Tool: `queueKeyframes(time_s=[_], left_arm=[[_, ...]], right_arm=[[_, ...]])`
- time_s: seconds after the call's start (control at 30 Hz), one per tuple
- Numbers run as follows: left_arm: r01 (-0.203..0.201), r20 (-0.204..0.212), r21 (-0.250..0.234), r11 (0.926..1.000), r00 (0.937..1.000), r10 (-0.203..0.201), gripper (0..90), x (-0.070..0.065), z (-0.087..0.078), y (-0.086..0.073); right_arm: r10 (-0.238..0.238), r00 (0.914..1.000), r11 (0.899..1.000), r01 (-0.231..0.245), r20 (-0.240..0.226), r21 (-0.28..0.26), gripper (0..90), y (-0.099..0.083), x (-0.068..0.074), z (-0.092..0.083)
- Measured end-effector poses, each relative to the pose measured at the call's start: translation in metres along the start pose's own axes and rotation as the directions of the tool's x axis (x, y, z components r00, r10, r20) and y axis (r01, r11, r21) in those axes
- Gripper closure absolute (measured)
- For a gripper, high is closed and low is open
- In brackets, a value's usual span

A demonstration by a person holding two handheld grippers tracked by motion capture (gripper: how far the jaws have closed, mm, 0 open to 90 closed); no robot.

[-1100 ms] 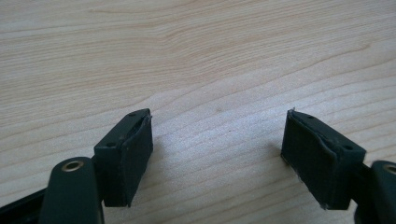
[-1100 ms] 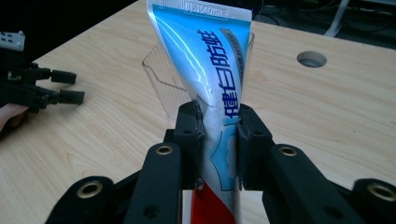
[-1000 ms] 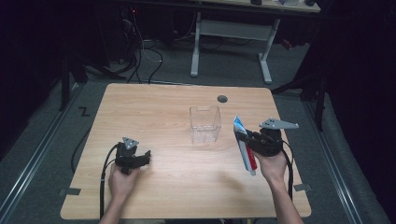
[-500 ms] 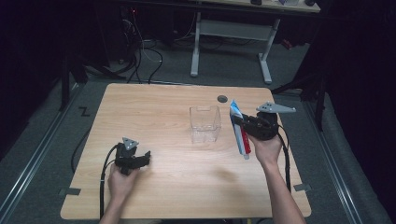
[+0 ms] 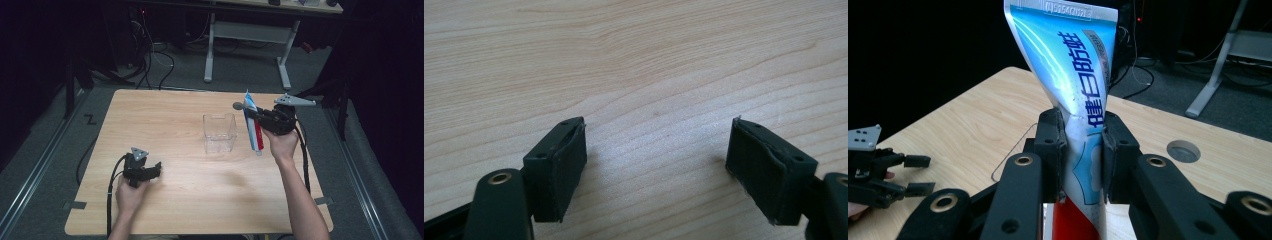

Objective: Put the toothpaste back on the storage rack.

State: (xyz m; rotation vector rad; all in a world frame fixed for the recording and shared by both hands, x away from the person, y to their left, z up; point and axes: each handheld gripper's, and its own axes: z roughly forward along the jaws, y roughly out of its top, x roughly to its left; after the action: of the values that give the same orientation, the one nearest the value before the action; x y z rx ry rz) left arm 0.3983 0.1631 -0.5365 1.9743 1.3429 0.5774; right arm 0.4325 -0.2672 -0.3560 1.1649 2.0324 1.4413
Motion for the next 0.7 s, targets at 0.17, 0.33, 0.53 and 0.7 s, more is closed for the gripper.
queueKeyframes(time_s=[0.17, 0.33, 0.53, 0.7], left_arm=[[0.001, -0.002, -0.001, 1.0, 1.0, -0.001, 24.3, 0.0, 0.0, 0.0], [0.001, -0.002, -0.001, 1.0, 1.0, -0.001, 24.3, 0.0, 0.0, 0.0], [0.0, -0.002, -0.001, 1.0, 1.0, 0.0, 24.1, 0.0, 0.0, 0.0], [0.0, -0.001, -0.001, 1.0, 1.0, 0.0, 24.0, 0.0, 0.0, 0.0]], right_arm=[[0.011, 0.9999, 1.0, -0.011, -0.001, -0.008, 73.6, 0.002, -0.006, 0.005], [0.018, 0.9998, 0.999, -0.018, -0.004, -0.035, 73.6, 0.007, -0.007, 0.01], [0.001, 0.9999, 0.999, -0.001, -0.012, -0.049, 73.6, 0.015, -0.001, 0.021], [0.004, 0.9997, 0.999, -0.005, -0.022, -0.052, 73.6, 0.025, 0.001, 0.031]])
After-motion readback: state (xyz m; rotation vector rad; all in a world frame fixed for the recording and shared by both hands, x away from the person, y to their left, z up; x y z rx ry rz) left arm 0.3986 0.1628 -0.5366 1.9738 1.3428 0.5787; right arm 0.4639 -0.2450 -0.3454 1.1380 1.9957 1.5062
